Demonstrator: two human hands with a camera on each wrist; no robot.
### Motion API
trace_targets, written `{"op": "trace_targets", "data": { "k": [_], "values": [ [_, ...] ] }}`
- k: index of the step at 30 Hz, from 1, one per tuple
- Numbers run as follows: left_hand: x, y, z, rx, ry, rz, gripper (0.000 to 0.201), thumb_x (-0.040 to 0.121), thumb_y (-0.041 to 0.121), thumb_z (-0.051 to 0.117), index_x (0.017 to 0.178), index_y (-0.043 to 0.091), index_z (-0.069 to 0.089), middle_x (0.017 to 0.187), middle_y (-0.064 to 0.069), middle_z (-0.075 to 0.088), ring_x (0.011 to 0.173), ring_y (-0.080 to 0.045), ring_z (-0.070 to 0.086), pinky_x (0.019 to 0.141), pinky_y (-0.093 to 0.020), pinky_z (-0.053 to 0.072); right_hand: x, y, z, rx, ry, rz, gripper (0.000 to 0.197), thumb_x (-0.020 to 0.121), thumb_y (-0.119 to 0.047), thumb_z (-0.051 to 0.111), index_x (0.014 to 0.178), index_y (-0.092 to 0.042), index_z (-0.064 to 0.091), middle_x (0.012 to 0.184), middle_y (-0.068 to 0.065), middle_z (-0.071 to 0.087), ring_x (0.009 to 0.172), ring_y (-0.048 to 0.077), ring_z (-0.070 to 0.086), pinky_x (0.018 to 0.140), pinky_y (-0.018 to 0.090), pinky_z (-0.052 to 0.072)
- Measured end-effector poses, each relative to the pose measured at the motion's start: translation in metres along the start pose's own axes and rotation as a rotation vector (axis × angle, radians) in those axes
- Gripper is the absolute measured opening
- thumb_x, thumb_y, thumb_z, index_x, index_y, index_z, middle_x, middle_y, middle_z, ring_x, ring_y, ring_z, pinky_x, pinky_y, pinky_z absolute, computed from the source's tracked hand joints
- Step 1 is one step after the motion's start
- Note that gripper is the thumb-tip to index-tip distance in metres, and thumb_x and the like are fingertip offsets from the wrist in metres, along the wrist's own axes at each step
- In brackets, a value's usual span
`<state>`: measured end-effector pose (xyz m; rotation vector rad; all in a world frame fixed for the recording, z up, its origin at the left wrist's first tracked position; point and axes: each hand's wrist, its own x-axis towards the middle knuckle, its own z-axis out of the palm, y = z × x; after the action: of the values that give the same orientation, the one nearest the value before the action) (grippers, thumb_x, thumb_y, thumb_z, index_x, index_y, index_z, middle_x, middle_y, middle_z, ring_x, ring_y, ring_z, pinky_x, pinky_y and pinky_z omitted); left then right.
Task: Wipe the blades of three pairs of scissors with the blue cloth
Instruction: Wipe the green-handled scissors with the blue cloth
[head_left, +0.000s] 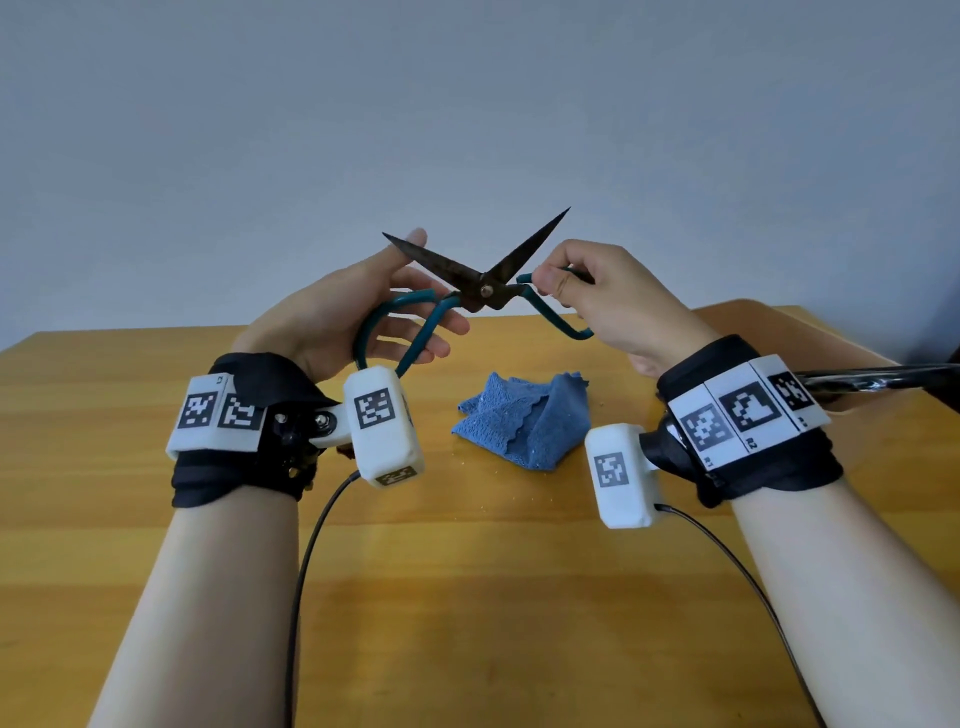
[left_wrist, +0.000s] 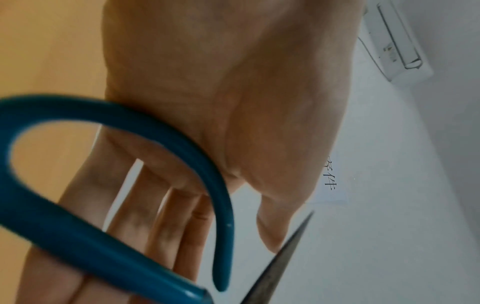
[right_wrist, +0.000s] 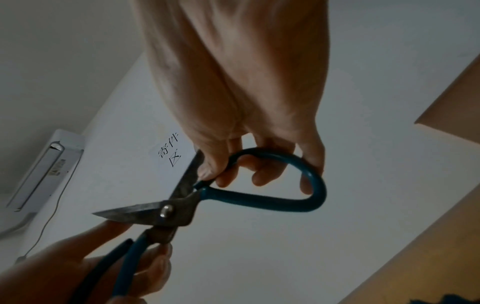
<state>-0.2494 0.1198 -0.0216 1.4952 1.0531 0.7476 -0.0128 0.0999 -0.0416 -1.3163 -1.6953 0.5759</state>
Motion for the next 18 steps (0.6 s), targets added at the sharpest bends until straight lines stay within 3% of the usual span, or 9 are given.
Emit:
{"op": "trace_targets", "data": {
  "k": [3,5,7,9,11,14,18],
  "values": [
    [0.002,-0.004,-0.005,0.02,0.065,-0.011,0.057,0.102,0.057,0.038,0.111,0.006,0.062,0.109,-0.015,0.076,0.09,-0.03,0.075,0.084,-0.039,0.059,0.0,-0.001,-0.002,-0.023,0.043,0.039,0.022,0.1,-0.029,0.055,0.085,-0.016,0.065,0.089,-0.007,0.06,0.082,0.008,0.05,0.076,0.029,0.04],
    [0.004,-0.007,-0.007,0.012,0.088,0.004,0.047,0.106,0.044,0.041,0.11,0.005,0.066,0.111,-0.013,0.076,0.102,-0.033,0.073,0.089,-0.041,0.058,0.0,-0.001,-0.004,-0.034,0.072,0.06,0.025,0.1,-0.03,0.054,0.08,-0.019,0.062,0.092,-0.004,0.061,0.082,0.009,0.052,0.075,0.029,0.041],
    [0.004,-0.01,-0.008,0.077,0.104,0.045,0.031,0.104,0.029,0.051,0.112,0.007,0.071,0.112,-0.007,0.076,0.109,-0.029,0.071,0.097,-0.042,0.056,0.0,-0.001,-0.006,-0.037,0.092,0.083,0.027,0.101,-0.031,0.053,0.085,-0.013,0.064,0.09,-0.004,0.061,0.082,0.01,0.053,0.081,0.036,0.046],
    [0.004,-0.011,-0.006,0.145,0.093,0.092,0.018,0.099,0.016,0.061,0.111,0.01,0.073,0.111,-0.005,0.077,0.106,-0.022,0.072,0.097,-0.038,0.056,0.001,-0.001,-0.005,-0.02,0.093,0.116,0.032,0.101,-0.032,0.053,0.093,-0.004,0.065,0.088,-0.001,0.059,0.082,0.015,0.052,0.085,0.042,0.049],
    [0.004,-0.011,-0.005,0.159,0.098,0.117,0.018,0.095,0.006,0.064,0.11,0.008,0.073,0.108,-0.007,0.077,0.103,-0.021,0.074,0.095,-0.035,0.056,0.001,-0.004,-0.005,0.035,0.071,0.175,0.036,0.102,-0.034,0.052,0.097,0.0,0.063,0.088,0.006,0.054,0.079,0.021,0.048,0.076,0.042,0.049],
    [0.005,-0.013,-0.006,0.139,0.1,0.124,0.021,0.093,-0.002,0.063,0.112,0.003,0.072,0.106,-0.01,0.077,0.101,-0.023,0.074,0.095,-0.034,0.058,-0.001,-0.011,-0.006,0.135,-0.017,0.267,0.032,0.103,-0.036,0.048,0.086,-0.011,0.057,0.088,-0.001,0.046,0.079,0.018,0.047,0.071,0.038,0.048],
    [0.008,-0.011,0.005,0.079,0.122,0.151,0.02,0.093,-0.005,0.061,0.109,0.001,0.071,0.104,-0.011,0.078,0.099,-0.022,0.075,0.085,-0.03,0.061,-0.005,-0.021,0.006,0.29,-0.122,0.349,0.031,0.106,-0.036,0.04,0.081,-0.021,0.047,0.081,-0.004,0.037,0.078,0.019,0.05,0.084,0.044,0.052]
  ]
}}
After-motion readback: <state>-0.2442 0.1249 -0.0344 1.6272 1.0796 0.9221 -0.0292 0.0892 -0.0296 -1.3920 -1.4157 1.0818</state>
